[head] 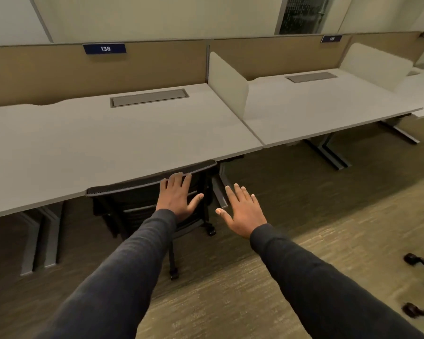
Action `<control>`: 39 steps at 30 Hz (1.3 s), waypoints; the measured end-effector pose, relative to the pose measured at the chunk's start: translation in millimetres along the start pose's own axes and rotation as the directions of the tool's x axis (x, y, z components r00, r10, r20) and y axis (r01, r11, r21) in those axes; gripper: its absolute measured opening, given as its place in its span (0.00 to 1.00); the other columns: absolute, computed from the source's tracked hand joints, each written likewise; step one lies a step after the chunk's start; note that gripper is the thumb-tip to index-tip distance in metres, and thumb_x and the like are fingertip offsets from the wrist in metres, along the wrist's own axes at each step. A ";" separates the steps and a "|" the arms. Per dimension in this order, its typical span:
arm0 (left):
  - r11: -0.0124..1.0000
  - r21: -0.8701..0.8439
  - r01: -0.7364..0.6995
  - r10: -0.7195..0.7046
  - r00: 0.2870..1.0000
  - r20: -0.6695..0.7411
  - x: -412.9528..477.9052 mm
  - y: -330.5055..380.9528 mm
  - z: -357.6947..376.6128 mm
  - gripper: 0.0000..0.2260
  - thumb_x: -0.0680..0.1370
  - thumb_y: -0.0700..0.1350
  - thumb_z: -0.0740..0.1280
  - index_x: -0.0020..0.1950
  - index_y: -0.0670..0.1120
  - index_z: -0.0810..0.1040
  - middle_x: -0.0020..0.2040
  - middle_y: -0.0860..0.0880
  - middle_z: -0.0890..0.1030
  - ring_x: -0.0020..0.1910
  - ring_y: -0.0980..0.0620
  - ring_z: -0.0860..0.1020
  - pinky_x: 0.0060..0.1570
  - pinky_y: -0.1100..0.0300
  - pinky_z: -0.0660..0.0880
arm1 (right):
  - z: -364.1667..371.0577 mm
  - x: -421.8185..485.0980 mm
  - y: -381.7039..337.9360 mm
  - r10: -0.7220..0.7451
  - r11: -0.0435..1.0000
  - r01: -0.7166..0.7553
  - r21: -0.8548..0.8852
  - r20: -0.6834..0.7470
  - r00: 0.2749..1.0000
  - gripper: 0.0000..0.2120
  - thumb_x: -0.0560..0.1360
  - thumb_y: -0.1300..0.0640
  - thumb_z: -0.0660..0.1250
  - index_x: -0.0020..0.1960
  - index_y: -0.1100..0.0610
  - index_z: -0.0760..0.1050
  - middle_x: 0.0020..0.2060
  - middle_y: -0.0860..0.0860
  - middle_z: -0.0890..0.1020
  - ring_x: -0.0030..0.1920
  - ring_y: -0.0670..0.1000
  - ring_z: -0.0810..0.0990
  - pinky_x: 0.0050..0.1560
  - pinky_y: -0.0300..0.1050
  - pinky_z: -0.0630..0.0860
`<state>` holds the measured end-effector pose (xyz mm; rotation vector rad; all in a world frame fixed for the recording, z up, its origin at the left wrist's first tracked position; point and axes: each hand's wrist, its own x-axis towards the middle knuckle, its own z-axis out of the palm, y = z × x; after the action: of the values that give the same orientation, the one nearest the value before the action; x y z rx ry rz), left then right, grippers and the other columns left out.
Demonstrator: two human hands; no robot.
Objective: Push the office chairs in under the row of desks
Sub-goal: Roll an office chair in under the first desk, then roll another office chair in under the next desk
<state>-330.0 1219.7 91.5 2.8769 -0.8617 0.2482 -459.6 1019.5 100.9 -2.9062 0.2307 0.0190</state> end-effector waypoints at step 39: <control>0.961 -0.183 -0.210 0.246 0.946 0.210 -76.3 775.7 88.0 0.40 0.77 0.71 0.48 0.81 0.46 0.53 0.80 0.42 0.58 0.78 0.42 0.54 0.76 0.40 0.49 | -116.3 -416.8 586.3 0.286 0.956 -0.283 0.079 -0.037 0.957 0.38 0.79 0.31 0.51 0.82 0.50 0.47 0.81 0.56 0.53 0.81 0.57 0.51 0.78 0.57 0.53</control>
<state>-812.3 602.5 49.0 2.6914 -1.2001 -0.1335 -964.0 493.6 96.5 -2.7776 0.6434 -0.0112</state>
